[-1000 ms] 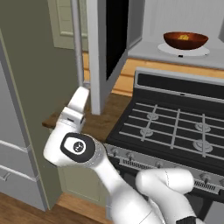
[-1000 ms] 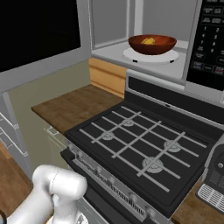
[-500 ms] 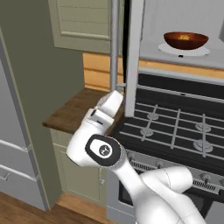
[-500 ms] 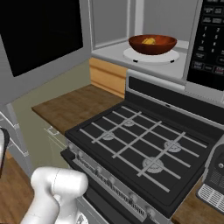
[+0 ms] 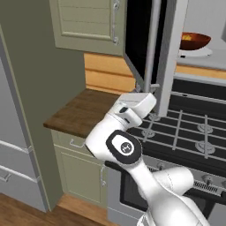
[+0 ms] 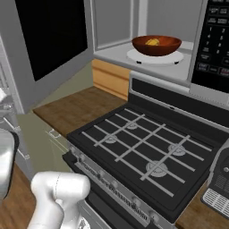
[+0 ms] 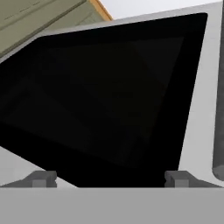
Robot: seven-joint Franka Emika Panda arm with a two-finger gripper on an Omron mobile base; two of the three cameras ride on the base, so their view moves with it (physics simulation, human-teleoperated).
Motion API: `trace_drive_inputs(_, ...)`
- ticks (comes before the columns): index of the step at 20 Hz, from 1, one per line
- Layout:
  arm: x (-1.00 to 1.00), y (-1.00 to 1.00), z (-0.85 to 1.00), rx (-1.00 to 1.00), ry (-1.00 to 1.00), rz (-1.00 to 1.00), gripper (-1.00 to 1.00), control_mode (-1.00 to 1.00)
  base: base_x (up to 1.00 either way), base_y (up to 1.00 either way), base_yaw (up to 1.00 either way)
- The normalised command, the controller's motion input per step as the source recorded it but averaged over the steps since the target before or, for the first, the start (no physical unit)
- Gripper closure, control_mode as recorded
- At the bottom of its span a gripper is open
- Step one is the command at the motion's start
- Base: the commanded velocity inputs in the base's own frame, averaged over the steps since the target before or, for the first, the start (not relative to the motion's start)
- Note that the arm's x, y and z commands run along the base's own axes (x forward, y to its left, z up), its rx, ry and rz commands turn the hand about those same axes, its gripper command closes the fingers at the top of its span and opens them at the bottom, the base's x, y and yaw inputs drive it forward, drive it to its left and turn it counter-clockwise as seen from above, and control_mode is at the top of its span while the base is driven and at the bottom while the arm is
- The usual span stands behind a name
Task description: Pick the squash from the sink and place it in the bowl. Then pick the bowl and place it in the microwave. Then close the microwave door and press the start button.
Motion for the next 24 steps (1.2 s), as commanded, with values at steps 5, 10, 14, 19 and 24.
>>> trace_drive_inputs(5, 0.00, -1.00, 0.41, 0.20, 0.06, -0.03, -1.00, -1.00, 0.00, 0.00, 0.00)
trace_drive_inputs(10, 0.04, -1.00, 0.21, 0.21, 0.05, -0.01, -1.00, -1.00, 0.00, 0.00, 0.00)
trace_drive_inputs(14, 0.23, -1.00, 0.13, 0.23, 0.00, 0.00, -1.00, -1.00, 0.00, 0.00, 0.00)
trace_drive_inputs(19, 0.34, -1.00, 0.11, 0.25, 0.03, 0.04, -1.00, -1.00, 0.00, 0.00, 0.00)
trace_drive_inputs(24, 0.53, -0.77, 0.01, 0.21, 0.16, 0.06, -1.00, -1.00, 0.00, 0.00, 0.00)
